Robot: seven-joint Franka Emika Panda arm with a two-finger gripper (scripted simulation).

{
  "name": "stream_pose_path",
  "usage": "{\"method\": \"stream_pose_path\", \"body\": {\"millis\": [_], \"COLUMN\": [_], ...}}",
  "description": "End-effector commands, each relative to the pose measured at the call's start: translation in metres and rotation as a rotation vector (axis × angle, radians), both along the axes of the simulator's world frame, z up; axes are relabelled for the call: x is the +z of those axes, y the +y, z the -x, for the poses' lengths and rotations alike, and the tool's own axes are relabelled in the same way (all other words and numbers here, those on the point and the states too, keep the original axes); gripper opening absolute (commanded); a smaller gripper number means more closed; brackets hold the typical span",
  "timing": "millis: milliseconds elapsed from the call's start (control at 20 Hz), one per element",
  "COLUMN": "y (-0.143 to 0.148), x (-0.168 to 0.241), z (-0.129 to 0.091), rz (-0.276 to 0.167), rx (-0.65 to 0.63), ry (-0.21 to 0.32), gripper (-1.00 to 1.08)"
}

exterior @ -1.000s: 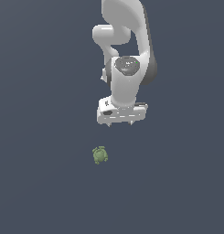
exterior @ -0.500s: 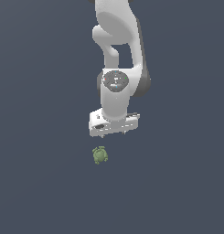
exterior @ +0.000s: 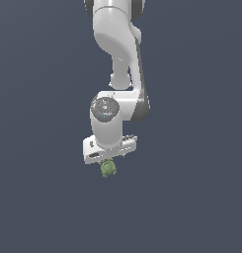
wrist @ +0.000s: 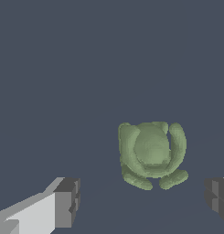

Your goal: Pick up the object and move it to a goal position.

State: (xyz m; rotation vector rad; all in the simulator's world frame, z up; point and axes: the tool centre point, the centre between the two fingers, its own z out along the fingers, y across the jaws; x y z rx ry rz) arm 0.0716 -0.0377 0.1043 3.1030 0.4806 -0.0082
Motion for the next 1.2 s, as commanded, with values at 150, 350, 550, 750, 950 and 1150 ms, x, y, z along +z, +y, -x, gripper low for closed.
{"method": "stream_pose_path", "body": {"millis": [150, 350, 550, 750, 950, 1150], "y": [-0.014, -0.019, -0.018, -0.019, -0.018, -0.019], "x": [-0.011, -0.014, -0.015, -0.029, -0.052, -0.064], "z": [-0.011, -0.014, -0.013, -0.013, -0.012, -0.013], "rz": [-0.002, -0.002, -0.002, -0.002, -0.002, -0.002], "rx": [0.031, 0.039, 0.037, 0.037, 0.039, 0.04], "ry": [-0.004, -0.005, -0.004, -0.004, -0.005, -0.005], "gripper": [1.0, 1.0, 1.0, 1.0, 1.0, 1.0]}}
